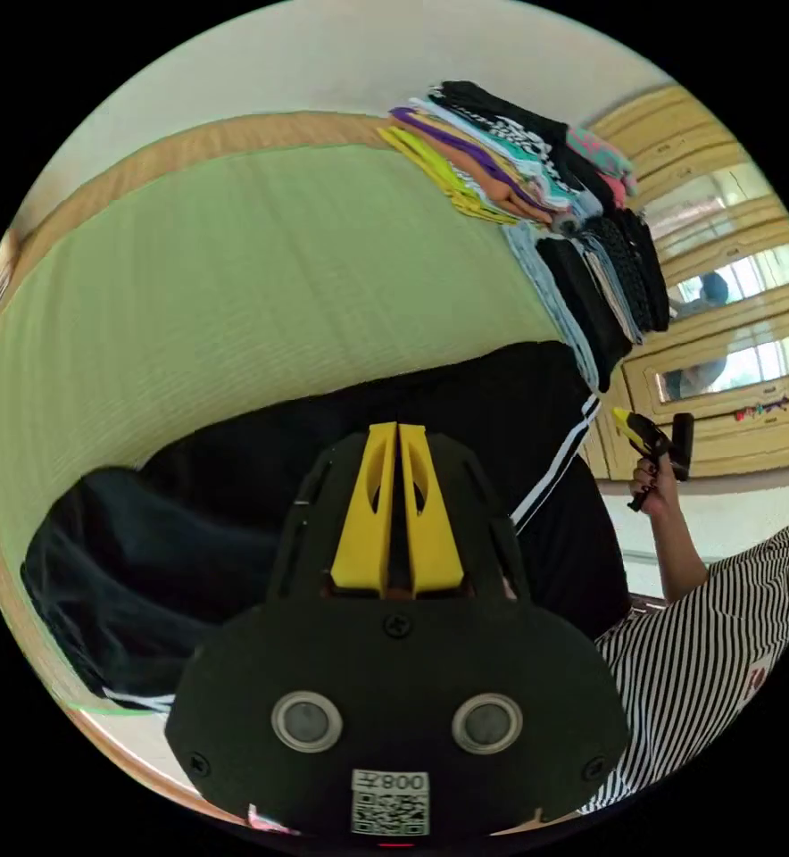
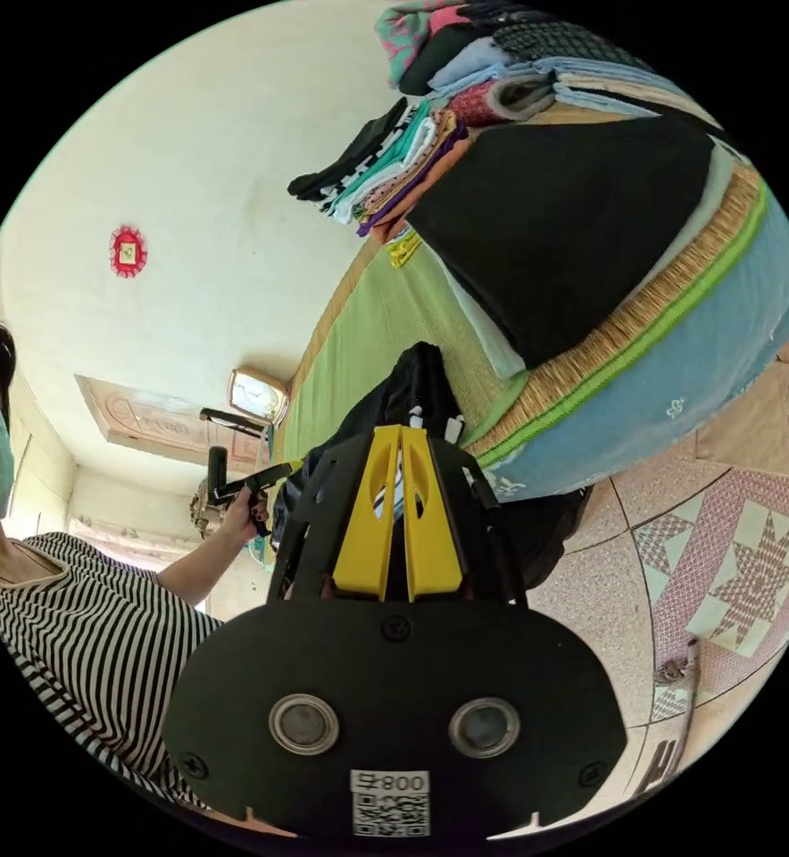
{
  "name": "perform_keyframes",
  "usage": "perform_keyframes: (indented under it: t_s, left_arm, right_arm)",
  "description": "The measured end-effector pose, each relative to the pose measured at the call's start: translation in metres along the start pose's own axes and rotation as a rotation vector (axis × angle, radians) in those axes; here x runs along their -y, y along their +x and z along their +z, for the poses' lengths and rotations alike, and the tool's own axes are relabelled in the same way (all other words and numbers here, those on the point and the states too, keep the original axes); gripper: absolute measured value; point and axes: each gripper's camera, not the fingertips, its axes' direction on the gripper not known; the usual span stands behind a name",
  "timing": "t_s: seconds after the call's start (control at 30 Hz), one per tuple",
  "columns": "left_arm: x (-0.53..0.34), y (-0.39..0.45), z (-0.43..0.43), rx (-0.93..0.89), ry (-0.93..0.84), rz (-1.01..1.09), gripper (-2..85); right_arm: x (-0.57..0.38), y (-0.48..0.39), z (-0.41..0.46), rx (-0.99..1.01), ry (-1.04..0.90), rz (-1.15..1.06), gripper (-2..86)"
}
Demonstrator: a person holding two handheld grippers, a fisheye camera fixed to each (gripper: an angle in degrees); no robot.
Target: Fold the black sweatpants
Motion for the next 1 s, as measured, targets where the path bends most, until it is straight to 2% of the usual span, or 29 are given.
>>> perform_keyframes:
  t_s: [0.17,0.27,0.4,0.57,0.77,1.0]
  left_arm:
    - [-0.067,-0.102,-0.022,0.056,0.053,-0.212,1.4]
    - [-0.101,-0.152,-0.011,0.103,0.005,-0.31,0.9]
    - [-0.14,-0.196,-0.003,-0.004,0.072,-0.338,0.4]
    - [-0.171,-0.23,0.001,-0.042,0.116,-0.321,0.2]
    - [-0.204,-0.271,0.004,-0.104,0.169,-0.33,0.4]
    - [-0.224,-0.305,-0.019,-0.124,0.289,-0.266,2.8]
  right_arm:
    - [0.03,-0.096,0.088,0.05,-0.207,-0.271,0.4]
    - [0.037,-0.155,0.163,0.1,-0.376,-0.428,1.3]
    - [0.041,-0.224,0.251,0.109,-0.539,-0.606,3.7]
    - [0.041,-0.306,0.369,0.002,-0.669,-0.819,6.6]
    - [0.027,-0.34,0.47,-0.006,-0.924,-0.834,7.4]
    - [-0.009,-0.36,0.455,0.077,-0.853,-0.857,5.9]
